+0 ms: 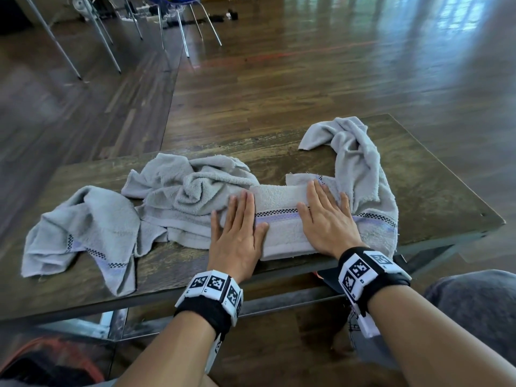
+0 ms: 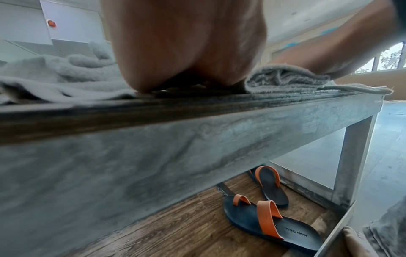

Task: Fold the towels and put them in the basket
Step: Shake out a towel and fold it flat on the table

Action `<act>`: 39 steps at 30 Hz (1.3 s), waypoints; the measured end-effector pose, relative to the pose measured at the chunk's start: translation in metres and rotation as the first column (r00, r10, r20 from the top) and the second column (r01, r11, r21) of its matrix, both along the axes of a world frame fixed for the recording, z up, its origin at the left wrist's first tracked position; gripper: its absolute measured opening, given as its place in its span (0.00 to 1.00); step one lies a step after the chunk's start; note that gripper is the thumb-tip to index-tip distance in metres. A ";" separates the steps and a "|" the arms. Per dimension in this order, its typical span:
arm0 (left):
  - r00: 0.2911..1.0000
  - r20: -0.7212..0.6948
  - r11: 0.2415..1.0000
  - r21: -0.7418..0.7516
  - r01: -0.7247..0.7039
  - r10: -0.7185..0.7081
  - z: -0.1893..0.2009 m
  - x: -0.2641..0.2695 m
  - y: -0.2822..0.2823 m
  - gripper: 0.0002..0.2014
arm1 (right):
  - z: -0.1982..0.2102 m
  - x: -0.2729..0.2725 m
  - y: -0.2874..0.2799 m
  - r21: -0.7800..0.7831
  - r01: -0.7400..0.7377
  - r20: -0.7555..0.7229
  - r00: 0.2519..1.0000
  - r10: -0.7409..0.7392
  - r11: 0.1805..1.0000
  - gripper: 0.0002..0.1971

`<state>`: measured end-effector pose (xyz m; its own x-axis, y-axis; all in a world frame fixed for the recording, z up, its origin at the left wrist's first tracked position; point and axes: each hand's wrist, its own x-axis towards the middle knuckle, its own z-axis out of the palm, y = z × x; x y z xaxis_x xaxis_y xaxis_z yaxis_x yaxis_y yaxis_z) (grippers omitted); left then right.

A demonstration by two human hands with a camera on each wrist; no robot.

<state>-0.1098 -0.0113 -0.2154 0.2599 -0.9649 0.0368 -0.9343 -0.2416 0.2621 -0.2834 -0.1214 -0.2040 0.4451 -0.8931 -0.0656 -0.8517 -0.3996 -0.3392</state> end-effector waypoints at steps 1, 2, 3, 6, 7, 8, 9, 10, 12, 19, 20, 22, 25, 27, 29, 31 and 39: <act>1.000 0.004 1.000 0.005 -0.002 0.002 0.001 0.001 0.002 0.32 | 0.000 0.000 0.000 0.001 0.004 -0.007 1.000 -0.004 1.000 0.34; 1.000 0.007 1.000 0.005 -0.007 0.007 0.001 0.002 0.005 0.32 | 0.001 0.000 0.001 0.002 0.008 -0.014 1.000 -0.008 1.000 0.34; 1.000 0.008 1.000 -0.003 -0.012 0.012 0.002 0.002 0.007 0.32 | 0.001 0.001 0.000 0.000 0.009 -0.019 1.000 -0.009 1.000 0.34; 1.000 -0.011 0.999 -0.021 -0.025 0.025 0.008 0.001 0.008 0.31 | 0.002 0.003 0.002 -0.012 0.020 -0.024 1.000 -0.021 1.000 0.34; 0.998 -0.048 0.999 -0.020 -0.042 0.041 0.012 0.001 0.005 0.31 | 0.002 0.003 0.002 -0.019 0.025 -0.026 0.999 -0.025 1.000 0.34; 0.992 -0.109 0.998 -0.016 -0.064 0.062 0.018 0.001 0.000 0.30 | 0.002 0.004 0.003 -0.021 0.030 -0.031 0.999 -0.031 0.999 0.34; 0.980 -0.184 0.996 -0.019 -0.087 0.082 0.024 0.000 -0.006 0.28 | 0.002 0.004 0.004 -0.021 0.033 -0.037 0.999 -0.034 0.999 0.34; 0.960 -0.263 0.993 -0.037 -0.109 0.096 0.032 -0.002 -0.011 0.23 | 0.003 0.005 0.004 -0.022 0.033 -0.042 0.999 -0.034 0.999 0.34; 0.916 -0.382 0.983 -0.074 -0.166 0.125 0.047 -0.006 -0.021 0.16 | 0.004 0.005 0.003 -0.020 0.017 -0.062 0.998 -0.018 1.000 0.34; 0.870 -0.474 0.967 -0.129 -0.219 0.134 0.078 -0.017 -0.032 0.22 | 0.020 0.006 -0.007 0.007 -0.037 -0.162 0.986 0.038 0.999 0.37; 0.850 -0.514 0.962 -0.155 -0.226 0.117 0.084 -0.020 -0.030 0.21 | 0.026 0.008 -0.007 0.032 -0.004 -0.105 0.994 0.007 0.999 0.37; 0.762 -0.640 0.946 -0.180 -0.269 0.095 0.096 -0.023 -0.026 0.20 | 0.043 0.010 -0.003 0.111 0.054 0.027 0.998 -0.057 0.992 0.38; 0.630 -0.773 0.908 -0.207 -0.364 0.076 0.121 -0.019 -0.020 0.20 | 0.072 0.014 0.008 0.242 0.081 0.277 0.949 -0.148 0.967 0.29; 0.583 -0.810 0.884 -0.233 -0.405 0.053 0.142 -0.010 -0.010 0.20 | 0.092 0.021 0.016 0.331 0.057 0.400 0.896 -0.195 0.942 0.30; 0.544 -0.839 0.860 -0.268 -0.434 0.013 0.166 0.000 0.006 0.20 | 0.110 0.033 0.022 0.396 -0.027 0.459 0.871 -0.173 0.918 0.31; 0.497 -0.867 0.832 -0.298 -0.468 -0.031 0.191 0.014 0.027 0.19 | 0.128 0.052 0.033 0.600 -0.107 0.520 0.805 -0.285 0.793 0.42; 0.469 -0.882 0.579 -0.362 -0.730 0.041 0.251 0.113 0.177 0.12 | 0.218 0.175 0.127 0.574 -0.600 0.785 0.596 -0.167 0.557 0.12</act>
<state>0.0029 0.1655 0.0356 0.8450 -0.5184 0.1310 -0.1318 0.0354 0.9906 -0.1089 0.0058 0.0140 0.8365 -0.5180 -0.1785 -0.0872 0.1959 -0.9767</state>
